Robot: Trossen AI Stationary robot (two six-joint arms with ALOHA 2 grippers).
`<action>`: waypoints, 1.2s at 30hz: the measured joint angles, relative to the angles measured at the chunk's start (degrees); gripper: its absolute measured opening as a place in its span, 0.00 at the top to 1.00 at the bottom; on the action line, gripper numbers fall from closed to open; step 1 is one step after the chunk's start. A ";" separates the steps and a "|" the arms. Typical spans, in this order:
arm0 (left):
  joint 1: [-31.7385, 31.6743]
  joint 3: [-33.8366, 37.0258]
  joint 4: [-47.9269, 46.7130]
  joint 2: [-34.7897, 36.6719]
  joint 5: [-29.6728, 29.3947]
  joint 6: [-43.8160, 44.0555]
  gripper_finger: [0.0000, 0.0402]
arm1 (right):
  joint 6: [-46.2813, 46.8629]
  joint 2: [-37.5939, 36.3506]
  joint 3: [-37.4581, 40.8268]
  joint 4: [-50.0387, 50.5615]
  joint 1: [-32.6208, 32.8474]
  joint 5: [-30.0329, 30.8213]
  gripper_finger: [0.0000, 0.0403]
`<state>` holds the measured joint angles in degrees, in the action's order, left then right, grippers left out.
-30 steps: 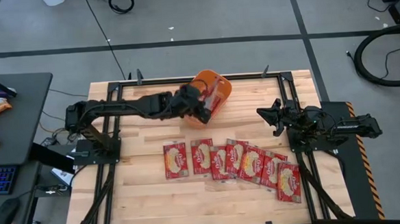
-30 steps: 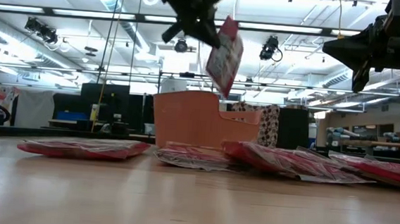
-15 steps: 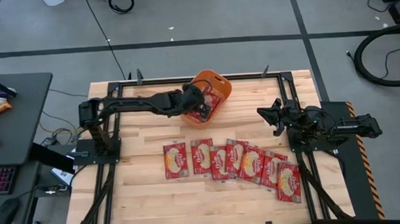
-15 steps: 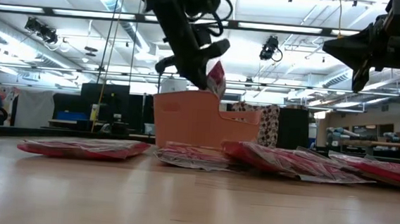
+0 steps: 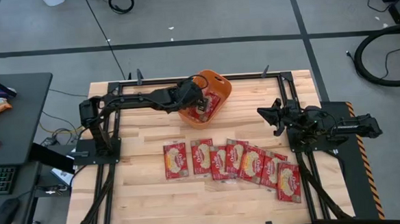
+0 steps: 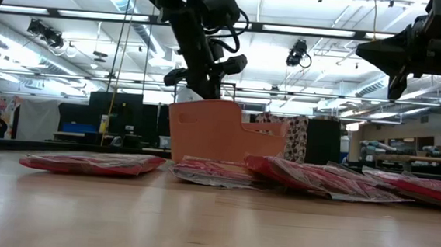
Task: Sort popcorn bags into baskets
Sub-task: Put the red popcorn bag into the orange bin
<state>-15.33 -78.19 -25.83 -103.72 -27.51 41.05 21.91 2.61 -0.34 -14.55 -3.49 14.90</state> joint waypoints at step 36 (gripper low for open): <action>27.46 -0.11 -5.22 -5.84 19.54 -82.64 0.50 | 0.00 0.02 0.00 0.04 0.00 0.15 0.88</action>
<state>12.13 -78.30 -31.05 -109.56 -7.97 -41.59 21.91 2.63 -0.34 -14.50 -3.49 15.05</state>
